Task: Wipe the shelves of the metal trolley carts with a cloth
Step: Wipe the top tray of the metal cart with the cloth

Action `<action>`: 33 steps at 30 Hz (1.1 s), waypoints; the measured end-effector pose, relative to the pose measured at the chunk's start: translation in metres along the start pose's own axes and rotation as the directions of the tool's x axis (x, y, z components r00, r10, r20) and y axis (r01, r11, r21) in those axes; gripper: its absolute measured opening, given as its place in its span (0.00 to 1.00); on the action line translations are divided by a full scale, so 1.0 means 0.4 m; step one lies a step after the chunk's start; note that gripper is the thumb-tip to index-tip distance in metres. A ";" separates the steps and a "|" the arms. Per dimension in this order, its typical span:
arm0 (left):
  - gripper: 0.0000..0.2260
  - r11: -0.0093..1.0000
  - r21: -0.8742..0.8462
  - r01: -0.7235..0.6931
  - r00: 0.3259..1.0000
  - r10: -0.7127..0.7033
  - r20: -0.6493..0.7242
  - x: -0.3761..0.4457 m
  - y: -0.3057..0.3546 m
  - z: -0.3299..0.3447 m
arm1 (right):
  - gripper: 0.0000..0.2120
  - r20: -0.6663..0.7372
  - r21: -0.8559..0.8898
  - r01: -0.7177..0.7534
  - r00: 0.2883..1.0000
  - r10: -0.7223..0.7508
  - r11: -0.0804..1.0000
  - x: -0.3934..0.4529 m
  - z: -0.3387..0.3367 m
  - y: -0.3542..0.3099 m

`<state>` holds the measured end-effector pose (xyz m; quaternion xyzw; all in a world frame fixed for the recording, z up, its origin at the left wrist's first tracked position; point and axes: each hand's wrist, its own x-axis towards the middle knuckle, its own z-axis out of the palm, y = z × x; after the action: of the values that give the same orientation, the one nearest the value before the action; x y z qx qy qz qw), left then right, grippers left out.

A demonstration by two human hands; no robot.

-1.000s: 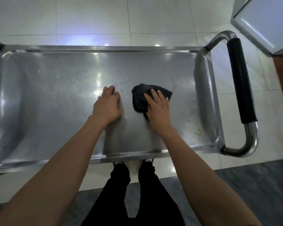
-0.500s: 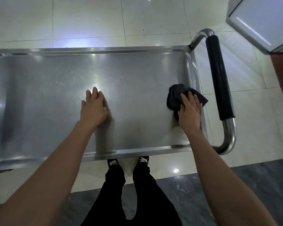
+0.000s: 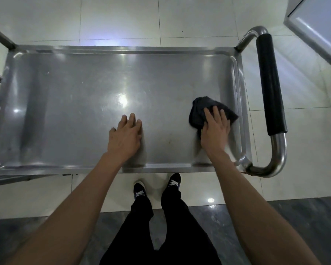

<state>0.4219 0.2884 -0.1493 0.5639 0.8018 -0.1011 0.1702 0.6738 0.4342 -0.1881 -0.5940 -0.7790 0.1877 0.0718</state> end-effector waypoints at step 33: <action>0.32 0.992 -0.081 -0.093 0.996 0.093 -0.001 0.003 -0.047 0.046 | 0.21 -0.088 -0.049 -0.108 0.991 0.103 0.993 -0.145 -0.062 0.189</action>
<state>0.4069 0.2766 -0.1672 0.5932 0.7778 -0.0611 0.1987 0.7664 0.4010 -0.1873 -0.6435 -0.7475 0.1447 0.0789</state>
